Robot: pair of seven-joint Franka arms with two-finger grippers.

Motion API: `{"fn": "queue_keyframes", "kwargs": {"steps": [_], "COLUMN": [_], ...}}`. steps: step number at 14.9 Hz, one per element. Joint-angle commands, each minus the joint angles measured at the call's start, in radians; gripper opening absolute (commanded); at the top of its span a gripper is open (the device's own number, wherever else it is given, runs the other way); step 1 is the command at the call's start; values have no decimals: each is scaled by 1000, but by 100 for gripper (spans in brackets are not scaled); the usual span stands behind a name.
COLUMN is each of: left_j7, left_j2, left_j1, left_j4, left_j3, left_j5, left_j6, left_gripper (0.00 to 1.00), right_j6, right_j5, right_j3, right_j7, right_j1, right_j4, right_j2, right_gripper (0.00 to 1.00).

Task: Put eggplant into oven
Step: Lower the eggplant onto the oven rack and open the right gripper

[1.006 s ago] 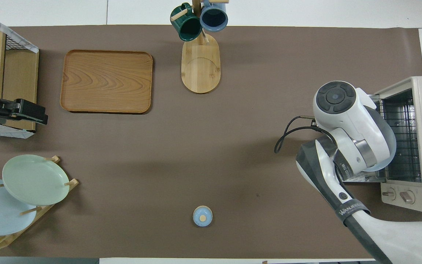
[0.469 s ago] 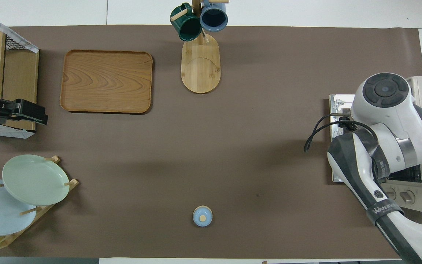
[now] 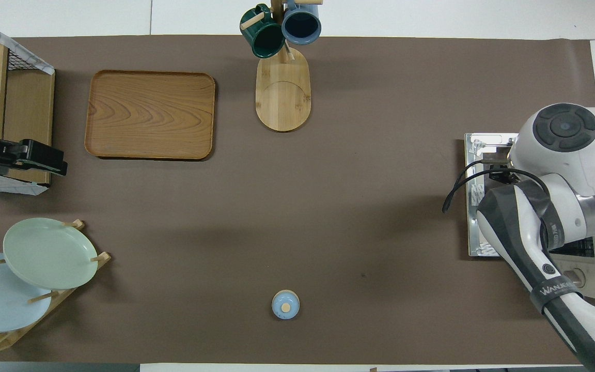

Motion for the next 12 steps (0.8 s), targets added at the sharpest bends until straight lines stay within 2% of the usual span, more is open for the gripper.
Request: {"fn": "queue_keyframes", "kwargs": {"steps": [1, 3, 6, 8, 10, 12], "left_j7": [-2, -2, -2, -2, -2, -2], "left_j2": [-12, -12, -12, -12, -12, -12], "left_j1": [7, 7, 7, 7, 7, 7], "left_j4": [-8, -8, -8, -8, -8, -8], "left_j3": [-5, -5, -5, -5, -5, -5], "left_j5": [18, 18, 18, 18, 18, 18], "left_j6": [-13, -13, -13, -13, -13, -13], "left_gripper": [100, 100, 100, 100, 100, 100], "right_j6": [70, 78, 73, 62, 21, -14], "right_j5": [8, 43, 70, 90, 153, 227], "right_j3": [15, 15, 15, 19, 25, 27], "right_j7": [-43, -47, -47, -49, -66, -69], "right_j1": [-46, -52, -52, -41, -31, -15], "right_j4": [-49, -50, -44, -35, 15, 90], "right_j2": [-21, -19, -18, -24, -33, -9], "right_gripper": [0, 4, 27, 34, 37, 35]}}
